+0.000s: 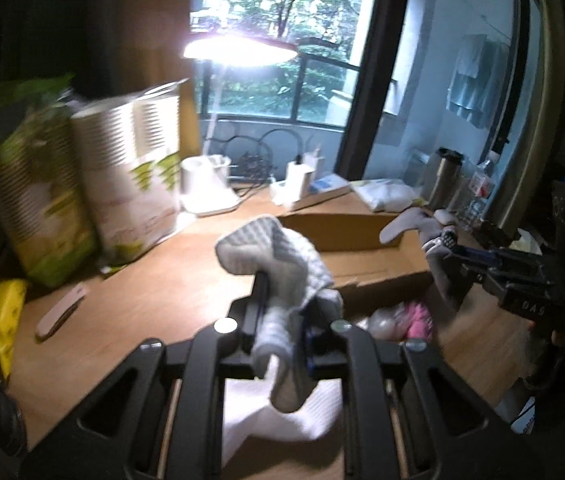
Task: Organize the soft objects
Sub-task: 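Lower the grey glove into the box and open the right tool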
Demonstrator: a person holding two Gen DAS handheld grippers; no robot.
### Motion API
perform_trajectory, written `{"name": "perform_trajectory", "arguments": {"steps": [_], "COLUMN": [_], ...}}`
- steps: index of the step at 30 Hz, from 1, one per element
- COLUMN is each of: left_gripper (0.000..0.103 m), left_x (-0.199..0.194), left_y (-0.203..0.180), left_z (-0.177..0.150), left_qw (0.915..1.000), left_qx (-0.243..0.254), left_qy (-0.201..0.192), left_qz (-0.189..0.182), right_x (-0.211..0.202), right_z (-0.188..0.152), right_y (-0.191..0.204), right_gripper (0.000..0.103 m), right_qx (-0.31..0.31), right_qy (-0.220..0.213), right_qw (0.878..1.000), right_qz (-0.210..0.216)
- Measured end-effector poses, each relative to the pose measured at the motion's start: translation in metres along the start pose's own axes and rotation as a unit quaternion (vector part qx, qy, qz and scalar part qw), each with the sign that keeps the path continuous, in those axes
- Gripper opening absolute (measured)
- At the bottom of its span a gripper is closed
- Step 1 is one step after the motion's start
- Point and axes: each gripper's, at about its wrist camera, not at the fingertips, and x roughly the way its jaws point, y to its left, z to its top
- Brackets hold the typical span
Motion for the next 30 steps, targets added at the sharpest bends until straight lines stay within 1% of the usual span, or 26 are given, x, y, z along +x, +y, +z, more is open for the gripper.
{"name": "perform_trajectory", "arguments": {"steps": [6,12,21,30], "left_gripper": [0.015,0.015,0.016,0.017], "left_x": [0.031,0.062,0.108,0.152], "left_y": [-0.025,-0.035,-0.045,-0.041], "left_z": [0.018,0.029,0.035,0.029], "left_qw": [0.9999,0.9997,0.9989,0.9979], "left_qx": [0.011,0.010,0.010,-0.001], "left_qy": [0.006,0.016,0.031,0.061], "left_qz": [-0.010,-0.013,-0.033,-0.022], "right_x": [-0.002,0.004,0.024,0.051], "right_z": [0.007,0.009,0.011,0.012], "right_y": [-0.033,-0.060,-0.088,-0.106], "right_gripper": [0.024,0.024,0.024,0.025], "right_qx": [0.013,0.025,0.047,0.070], "right_qy": [-0.010,-0.012,-0.002,0.017], "right_qw": [1.000,0.999,0.998,0.996], "right_qz": [-0.014,-0.027,-0.038,-0.045]}}
